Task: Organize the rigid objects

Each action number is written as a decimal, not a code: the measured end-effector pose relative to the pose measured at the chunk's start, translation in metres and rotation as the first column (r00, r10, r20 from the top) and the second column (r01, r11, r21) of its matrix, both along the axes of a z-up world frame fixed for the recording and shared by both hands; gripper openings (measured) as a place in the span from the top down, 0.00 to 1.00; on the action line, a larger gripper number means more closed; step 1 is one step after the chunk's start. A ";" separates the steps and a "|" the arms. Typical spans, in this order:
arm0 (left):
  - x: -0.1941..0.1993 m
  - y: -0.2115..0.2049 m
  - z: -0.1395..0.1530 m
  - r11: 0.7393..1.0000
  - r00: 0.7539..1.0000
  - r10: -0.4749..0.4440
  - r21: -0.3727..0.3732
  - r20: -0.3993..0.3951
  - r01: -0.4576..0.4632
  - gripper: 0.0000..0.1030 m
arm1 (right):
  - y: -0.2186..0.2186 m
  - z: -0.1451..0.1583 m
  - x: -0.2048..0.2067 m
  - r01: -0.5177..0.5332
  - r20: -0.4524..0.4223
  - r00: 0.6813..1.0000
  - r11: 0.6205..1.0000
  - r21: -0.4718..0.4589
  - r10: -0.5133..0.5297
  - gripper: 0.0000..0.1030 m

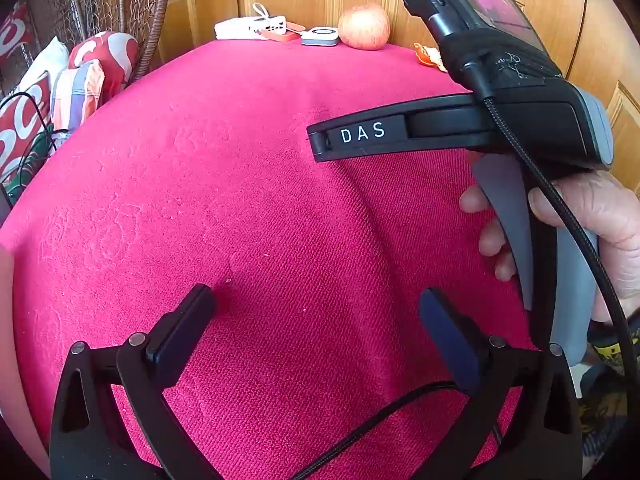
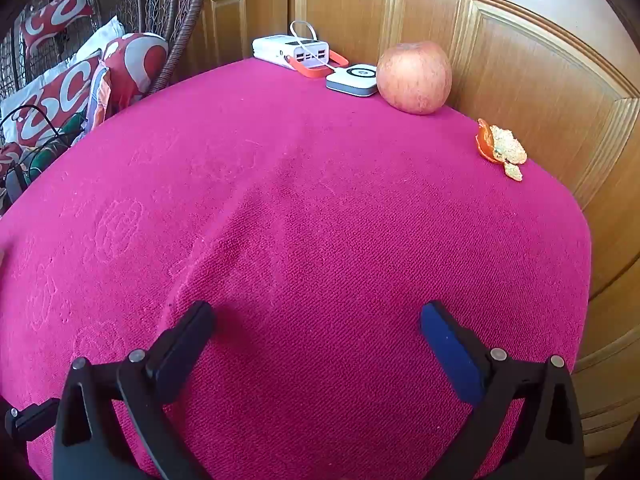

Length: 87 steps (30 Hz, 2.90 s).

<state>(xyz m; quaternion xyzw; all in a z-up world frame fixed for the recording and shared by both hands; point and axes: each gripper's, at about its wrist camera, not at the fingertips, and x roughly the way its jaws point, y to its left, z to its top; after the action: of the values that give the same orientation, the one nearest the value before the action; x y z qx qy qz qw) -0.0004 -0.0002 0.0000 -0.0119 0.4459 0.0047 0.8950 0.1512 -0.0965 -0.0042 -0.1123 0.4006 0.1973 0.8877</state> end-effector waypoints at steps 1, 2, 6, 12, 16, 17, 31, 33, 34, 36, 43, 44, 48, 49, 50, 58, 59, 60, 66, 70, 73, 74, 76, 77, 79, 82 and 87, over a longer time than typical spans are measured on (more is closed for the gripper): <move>0.000 0.000 0.000 1.000 1.000 0.000 0.000 0.000 0.000 0.00 | 0.000 0.000 0.000 0.000 0.003 1.000 1.000 -0.004 0.000 0.00; 0.000 0.000 0.000 1.000 1.000 0.000 0.000 0.000 0.000 0.00 | 0.000 0.000 0.000 0.000 0.004 1.000 1.000 -0.004 0.000 0.00; 0.000 0.000 0.000 1.000 1.000 0.000 -0.001 0.000 0.000 0.00 | 0.001 0.000 -0.001 0.001 0.008 1.000 1.000 -0.003 -0.001 0.00; 0.000 0.000 0.000 1.000 1.000 0.000 0.000 0.000 0.000 0.00 | 0.000 0.001 -0.002 0.001 0.007 1.000 1.000 0.000 -0.001 0.00; 0.000 0.000 0.000 1.000 1.000 0.000 0.001 0.001 0.000 0.00 | 0.002 0.000 -0.003 0.001 0.009 1.000 1.000 -0.001 -0.001 0.00; 0.000 0.000 0.000 1.000 1.000 0.000 0.001 0.001 0.000 0.00 | 0.002 0.000 -0.003 0.001 0.009 1.000 1.000 -0.002 -0.001 0.00; -0.001 0.001 0.000 1.000 1.000 0.000 0.000 0.001 0.000 0.00 | 0.002 -0.003 -0.005 0.003 0.010 1.000 1.000 -0.003 -0.002 0.00; -0.001 0.001 0.000 1.000 1.000 0.000 0.000 0.001 0.000 0.00 | 0.003 -0.003 -0.005 0.003 0.010 1.000 1.000 -0.004 -0.003 0.00; -0.001 0.001 0.000 1.000 1.000 0.000 0.000 0.001 0.000 0.00 | 0.003 -0.003 -0.005 0.003 0.011 1.000 1.000 -0.004 -0.003 0.00; -0.002 0.001 0.000 1.000 1.000 0.000 0.001 0.001 0.000 0.00 | 0.003 -0.003 -0.006 0.003 0.011 1.000 1.000 -0.005 -0.003 0.00; -0.001 0.000 0.000 1.000 1.000 0.000 0.000 0.000 0.000 0.00 | 0.003 -0.002 -0.005 0.003 0.011 1.000 1.000 -0.005 -0.003 0.00; -0.001 0.000 0.000 1.000 1.000 0.000 0.000 -0.001 0.000 0.00 | 0.003 -0.003 -0.005 0.003 0.011 1.000 1.000 -0.005 -0.003 0.00; -0.001 0.001 0.000 1.000 1.000 0.000 0.000 -0.001 0.000 0.00 | 0.003 -0.003 -0.005 0.003 0.011 1.000 1.000 -0.005 -0.003 0.00; -0.001 0.000 0.000 1.000 1.000 0.000 0.000 -0.001 0.000 0.00 | 0.003 -0.002 -0.005 0.003 0.011 1.000 1.000 -0.005 -0.003 0.00; -0.001 0.000 0.000 1.000 1.000 0.000 0.000 -0.001 0.000 0.00 | 0.003 -0.002 -0.005 0.003 0.011 1.000 1.000 -0.005 -0.003 0.00; -0.001 0.001 -0.001 1.000 1.000 0.000 0.000 0.000 0.000 0.00 | 0.004 -0.002 -0.005 0.003 0.011 1.000 1.000 -0.005 -0.003 0.00; -0.001 0.001 -0.001 1.000 1.000 0.000 0.000 0.000 0.000 0.00 | 0.003 -0.002 -0.005 0.003 0.011 1.000 1.000 -0.005 -0.003 0.00; -0.001 0.000 -0.001 1.000 1.000 0.000 0.000 0.000 0.000 0.00 | 0.003 -0.002 -0.005 0.003 0.011 1.000 1.000 -0.005 -0.003 0.00; -0.001 -0.001 -0.001 1.000 1.000 0.000 0.000 0.000 0.000 0.00 | 0.004 -0.002 -0.005 0.003 0.011 1.000 1.000 -0.005 -0.003 0.00; -0.001 -0.001 -0.001 1.000 1.000 0.001 0.001 0.000 -0.001 0.00 | 0.004 -0.002 -0.005 0.003 0.011 1.000 1.000 -0.005 -0.003 0.00; -0.001 -0.001 -0.001 1.000 1.000 0.001 0.001 0.000 -0.001 0.00 | 0.004 -0.002 -0.005 0.003 0.011 1.000 1.000 -0.005 -0.003 0.00; -0.001 -0.001 -0.001 1.000 1.000 0.001 0.001 0.000 -0.001 0.00 | 0.004 -0.002 -0.005 0.003 0.011 1.000 1.000 -0.005 -0.003 0.00; -0.001 -0.001 -0.001 1.000 1.000 0.001 0.001 0.000 -0.001 0.00 | 0.004 -0.002 -0.005 0.003 0.010 1.000 1.000 -0.005 -0.003 0.00; -0.001 -0.001 -0.001 1.000 1.000 0.001 0.001 0.000 -0.001 0.00 | 0.004 -0.002 -0.005 0.003 0.010 1.000 1.000 -0.005 -0.003 0.00; -0.001 -0.001 -0.001 1.000 1.000 0.001 0.001 0.000 -0.001 0.00 | 0.004 -0.002 -0.005 0.003 0.010 1.000 1.000 -0.005 -0.003 0.00; -0.001 -0.001 0.000 1.000 1.000 0.001 0.001 0.000 -0.001 0.00 | 0.004 -0.002 -0.004 0.003 0.011 1.000 1.000 -0.005 -0.003 0.00; -0.002 -0.002 -0.001 1.000 1.000 0.002 0.001 0.001 -0.002 0.00 | 0.004 -0.002 -0.005 0.003 0.011 1.000 1.000 -0.003 -0.003 0.00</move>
<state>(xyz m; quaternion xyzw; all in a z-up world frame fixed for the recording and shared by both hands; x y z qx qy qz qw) -0.0020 -0.0019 -0.0007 -0.0120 0.4452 0.0057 0.8953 0.1461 -0.0921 -0.0066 -0.1141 0.3961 0.1946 0.8901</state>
